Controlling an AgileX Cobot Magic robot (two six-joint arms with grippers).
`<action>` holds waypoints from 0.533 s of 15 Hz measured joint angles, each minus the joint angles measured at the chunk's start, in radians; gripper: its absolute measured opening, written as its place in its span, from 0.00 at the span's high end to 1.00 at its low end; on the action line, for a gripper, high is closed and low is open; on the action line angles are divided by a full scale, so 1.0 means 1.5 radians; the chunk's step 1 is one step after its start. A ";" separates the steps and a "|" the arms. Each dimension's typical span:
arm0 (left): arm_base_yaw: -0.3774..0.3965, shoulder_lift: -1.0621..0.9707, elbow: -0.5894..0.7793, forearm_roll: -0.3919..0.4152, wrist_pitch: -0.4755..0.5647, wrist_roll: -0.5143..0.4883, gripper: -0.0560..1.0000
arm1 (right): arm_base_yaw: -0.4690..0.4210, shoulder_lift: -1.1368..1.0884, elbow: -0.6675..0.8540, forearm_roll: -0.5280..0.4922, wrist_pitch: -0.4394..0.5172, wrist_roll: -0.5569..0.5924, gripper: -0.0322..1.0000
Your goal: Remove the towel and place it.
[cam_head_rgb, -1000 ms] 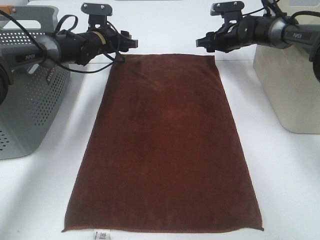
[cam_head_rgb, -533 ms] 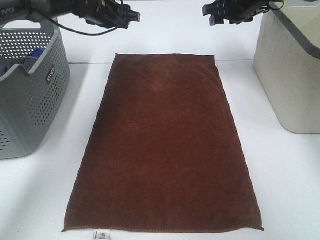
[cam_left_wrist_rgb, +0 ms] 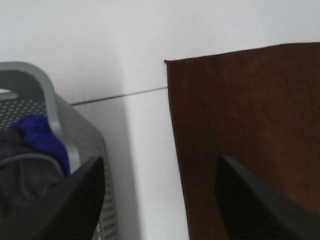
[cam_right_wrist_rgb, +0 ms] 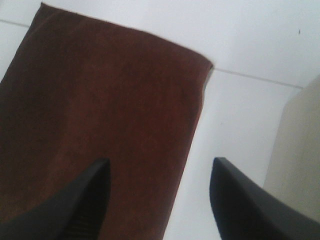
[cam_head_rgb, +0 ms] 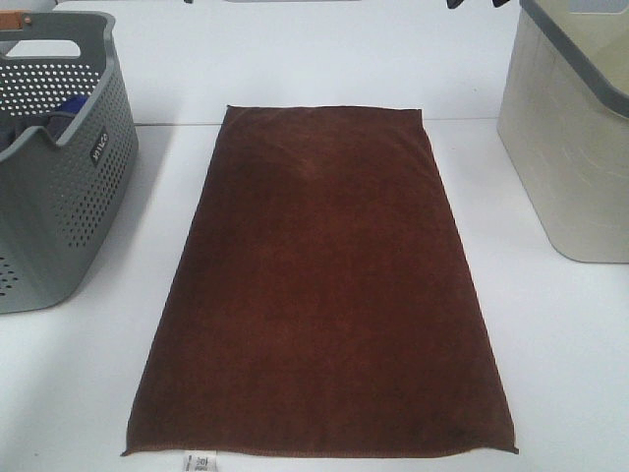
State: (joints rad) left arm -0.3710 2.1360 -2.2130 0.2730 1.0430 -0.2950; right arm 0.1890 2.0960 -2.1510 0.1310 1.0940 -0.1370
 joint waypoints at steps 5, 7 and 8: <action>-0.003 -0.056 0.010 -0.009 0.109 0.004 0.36 | 0.000 -0.061 0.008 -0.003 0.077 0.036 0.42; -0.015 -0.103 0.039 -0.013 0.111 0.009 0.36 | 0.000 -0.108 0.046 -0.002 0.077 0.039 0.42; -0.015 -0.103 0.039 -0.013 0.111 0.009 0.36 | 0.000 -0.108 0.046 -0.002 0.077 0.039 0.42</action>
State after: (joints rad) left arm -0.3930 1.9820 -2.1550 0.2530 1.2100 -0.2820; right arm 0.1890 1.9340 -2.0820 0.1280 1.2100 -0.0780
